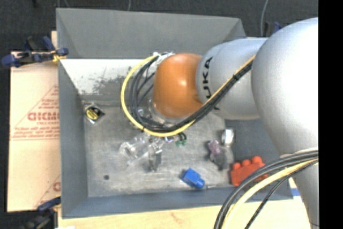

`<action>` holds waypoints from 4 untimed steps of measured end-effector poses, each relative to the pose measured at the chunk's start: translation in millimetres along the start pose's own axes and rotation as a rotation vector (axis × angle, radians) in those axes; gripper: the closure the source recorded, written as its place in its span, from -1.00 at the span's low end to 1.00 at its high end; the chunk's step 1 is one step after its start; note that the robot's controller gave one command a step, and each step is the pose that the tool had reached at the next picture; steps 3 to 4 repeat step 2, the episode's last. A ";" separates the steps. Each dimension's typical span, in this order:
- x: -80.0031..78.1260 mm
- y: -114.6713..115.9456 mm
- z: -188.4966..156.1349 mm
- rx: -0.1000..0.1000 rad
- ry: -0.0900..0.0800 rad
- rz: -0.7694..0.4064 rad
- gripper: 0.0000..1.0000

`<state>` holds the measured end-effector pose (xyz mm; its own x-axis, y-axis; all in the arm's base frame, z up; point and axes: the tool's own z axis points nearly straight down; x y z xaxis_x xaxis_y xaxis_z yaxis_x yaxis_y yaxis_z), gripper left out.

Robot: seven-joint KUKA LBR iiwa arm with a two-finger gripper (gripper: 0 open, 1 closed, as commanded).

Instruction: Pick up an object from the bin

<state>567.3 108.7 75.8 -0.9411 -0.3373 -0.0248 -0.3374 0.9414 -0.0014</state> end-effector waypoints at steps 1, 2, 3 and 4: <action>-2.3 0.3 -1.8 -0.001 -0.005 0.004 1.00; 13.6 10.5 -125.6 -0.002 0.018 -0.226 1.00; 13.6 10.5 -125.6 -0.002 0.018 -0.226 1.00; 13.6 10.5 -125.6 -0.002 0.018 -0.226 1.00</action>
Offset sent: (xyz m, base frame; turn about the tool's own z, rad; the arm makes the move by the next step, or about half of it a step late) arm 0.0000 0.0000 0.0000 0.0000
